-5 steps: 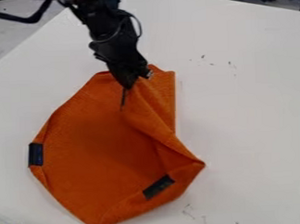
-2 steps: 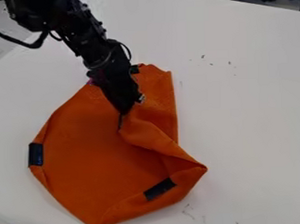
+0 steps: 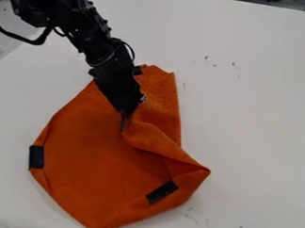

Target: Fold the cloth from right to middle

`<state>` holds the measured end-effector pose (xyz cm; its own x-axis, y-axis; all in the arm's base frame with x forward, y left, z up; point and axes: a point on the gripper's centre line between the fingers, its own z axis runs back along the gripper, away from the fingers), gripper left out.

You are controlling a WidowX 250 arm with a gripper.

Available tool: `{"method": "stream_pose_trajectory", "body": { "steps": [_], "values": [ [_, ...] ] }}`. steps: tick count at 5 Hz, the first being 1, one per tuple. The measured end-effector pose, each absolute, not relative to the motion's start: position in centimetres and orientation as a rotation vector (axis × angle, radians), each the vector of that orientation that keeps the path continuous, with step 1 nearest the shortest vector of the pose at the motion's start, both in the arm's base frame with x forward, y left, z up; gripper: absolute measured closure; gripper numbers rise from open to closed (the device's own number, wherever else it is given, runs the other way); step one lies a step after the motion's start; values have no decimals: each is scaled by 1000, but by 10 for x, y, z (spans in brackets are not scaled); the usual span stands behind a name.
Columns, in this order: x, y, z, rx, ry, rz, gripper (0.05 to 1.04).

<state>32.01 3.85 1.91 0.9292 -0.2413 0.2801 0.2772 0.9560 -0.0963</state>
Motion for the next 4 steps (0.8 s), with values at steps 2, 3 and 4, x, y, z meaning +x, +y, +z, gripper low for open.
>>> {"method": "stream_pose_trajectory", "body": {
  "steps": [2,3,4],
  "values": [
    [326,50,54,28,-142,-337,97],
    [328,44,61,34,-130,-318,83],
    [333,36,68,26,-133,-293,83]
  ]
}}
